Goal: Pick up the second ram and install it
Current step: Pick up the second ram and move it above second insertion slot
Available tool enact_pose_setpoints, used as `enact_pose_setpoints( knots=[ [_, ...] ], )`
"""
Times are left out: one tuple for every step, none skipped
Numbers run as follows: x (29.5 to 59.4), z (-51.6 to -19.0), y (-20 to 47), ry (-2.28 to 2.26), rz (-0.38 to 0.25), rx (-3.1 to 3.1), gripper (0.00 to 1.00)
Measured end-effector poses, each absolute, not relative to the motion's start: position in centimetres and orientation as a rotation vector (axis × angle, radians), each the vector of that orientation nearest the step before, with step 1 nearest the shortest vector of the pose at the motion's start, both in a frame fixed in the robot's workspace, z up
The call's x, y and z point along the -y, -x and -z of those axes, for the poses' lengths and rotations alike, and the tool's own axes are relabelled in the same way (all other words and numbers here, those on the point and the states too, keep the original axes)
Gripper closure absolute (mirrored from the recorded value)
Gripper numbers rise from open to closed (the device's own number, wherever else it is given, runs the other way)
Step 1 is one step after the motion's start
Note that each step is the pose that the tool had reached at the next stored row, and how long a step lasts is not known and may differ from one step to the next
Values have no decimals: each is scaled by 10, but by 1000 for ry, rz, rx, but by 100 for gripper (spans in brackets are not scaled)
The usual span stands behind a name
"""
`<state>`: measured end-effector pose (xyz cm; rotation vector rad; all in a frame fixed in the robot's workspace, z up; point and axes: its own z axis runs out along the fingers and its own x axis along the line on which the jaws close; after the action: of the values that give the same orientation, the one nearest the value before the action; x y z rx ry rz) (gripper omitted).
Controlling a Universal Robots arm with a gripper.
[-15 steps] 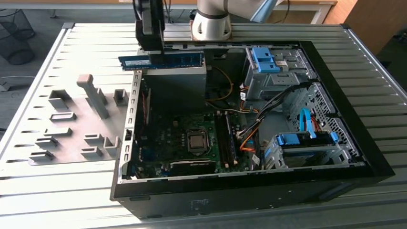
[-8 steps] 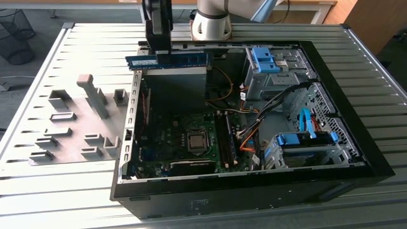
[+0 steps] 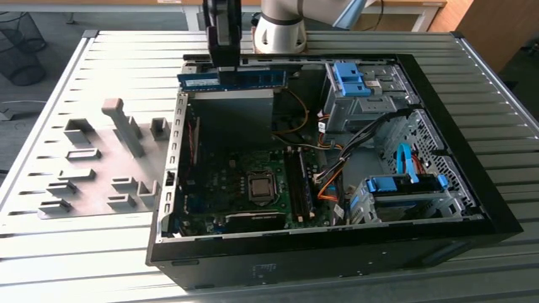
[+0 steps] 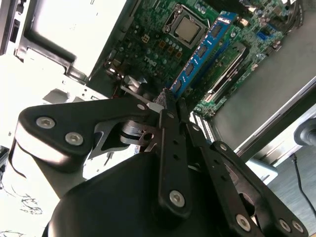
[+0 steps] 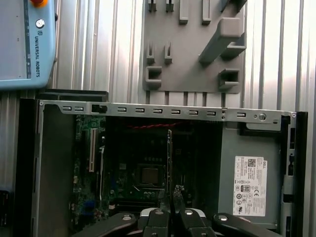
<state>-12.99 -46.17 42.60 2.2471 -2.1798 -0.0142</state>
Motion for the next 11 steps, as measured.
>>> enact_pose_setpoints(
  knots=[
    [462,-426,128,-2247,14,2180,86],
    [462,-426,126,-2247,14,2180,86],
    [462,-426,124,-2247,14,2180,86],
    [462,-426,121,-2247,14,2180,86],
    [462,-426,119,-2247,14,2180,86],
    [462,-426,116,-2247,14,2180,86],
    [462,-426,114,-2246,14,2181,86],
    [462,-426,113,-2243,14,2184,86],
    [462,-426,112,-2240,14,2187,86],
    [462,-426,112,-2235,14,2192,86],
    [462,-426,111,-2232,14,2196,86]
  ],
)
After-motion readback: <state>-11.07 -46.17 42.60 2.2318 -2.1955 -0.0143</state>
